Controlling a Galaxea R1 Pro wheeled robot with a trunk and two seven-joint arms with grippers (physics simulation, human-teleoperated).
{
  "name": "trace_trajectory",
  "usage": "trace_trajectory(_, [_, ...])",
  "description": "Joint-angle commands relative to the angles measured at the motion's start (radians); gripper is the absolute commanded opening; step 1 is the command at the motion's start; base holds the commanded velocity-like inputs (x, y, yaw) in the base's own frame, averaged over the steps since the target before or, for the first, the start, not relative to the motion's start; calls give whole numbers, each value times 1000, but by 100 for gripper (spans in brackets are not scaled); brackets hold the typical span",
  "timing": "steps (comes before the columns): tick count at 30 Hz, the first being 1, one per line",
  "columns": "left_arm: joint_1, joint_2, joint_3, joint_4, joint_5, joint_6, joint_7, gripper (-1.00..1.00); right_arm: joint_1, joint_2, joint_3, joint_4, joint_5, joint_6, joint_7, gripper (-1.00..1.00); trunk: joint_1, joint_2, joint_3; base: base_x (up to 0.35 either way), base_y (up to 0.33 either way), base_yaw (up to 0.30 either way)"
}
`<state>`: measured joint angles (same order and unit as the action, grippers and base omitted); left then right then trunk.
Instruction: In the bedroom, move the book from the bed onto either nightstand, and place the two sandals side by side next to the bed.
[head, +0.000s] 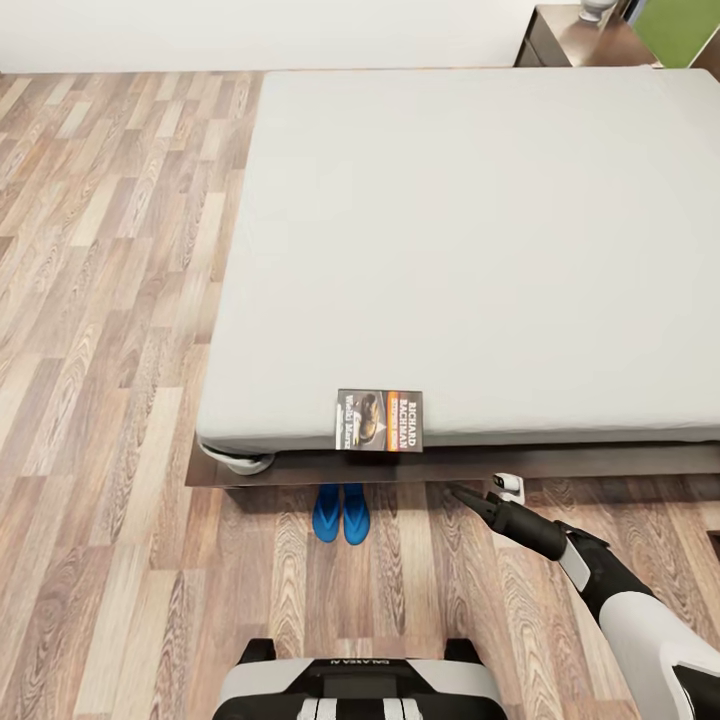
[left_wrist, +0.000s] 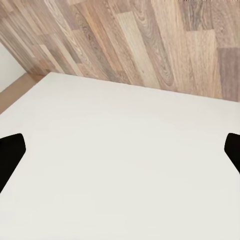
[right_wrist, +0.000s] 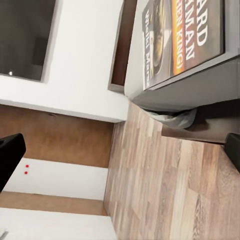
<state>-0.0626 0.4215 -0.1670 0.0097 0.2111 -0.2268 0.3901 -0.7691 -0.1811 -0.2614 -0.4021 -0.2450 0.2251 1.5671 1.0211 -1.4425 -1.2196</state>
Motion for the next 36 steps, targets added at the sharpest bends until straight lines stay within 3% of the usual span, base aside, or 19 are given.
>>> trace_trajectory(1, [0, 0, -8, 1, 10, -4, 1, 100, 0, 0, -2, 1, -1, 10, 4, 100, 4, -7, -4, 0, 0, 0])
trace_trajectory(5, [0, 0, -8, 1, 10, -4, 1, 100, 0, -1, -3, 1, -3, 5, 4, 100, 19, -35, -16, 0, 0, 0])
trace_trajectory(16, [0, 0, -7, 1, 10, -3, 1, 100, 1, -2, -4, 0, -2, -1, 4, 100, 19, -35, -16, 0, 0, 0])
trace_trajectory(24, [0, 0, -6, 1, 10, -3, 1, 100, 1, 1, -5, 0, 0, -2, 4, 100, 50, -91, -41, 0, 0, 0])
trace_trajectory(30, [0, 0, -6, 1, 10, -3, 1, 100, 2, 0, -7, 0, -6, -36, 4, 100, 50, -91, -41, 0, 0, 0])
trace_trajectory(36, [0, 0, -6, 1, 10, -3, 1, 100, 2, 0, -8, 0, -11, -62, 4, 100, 73, -133, -60, 0, 0, 0])
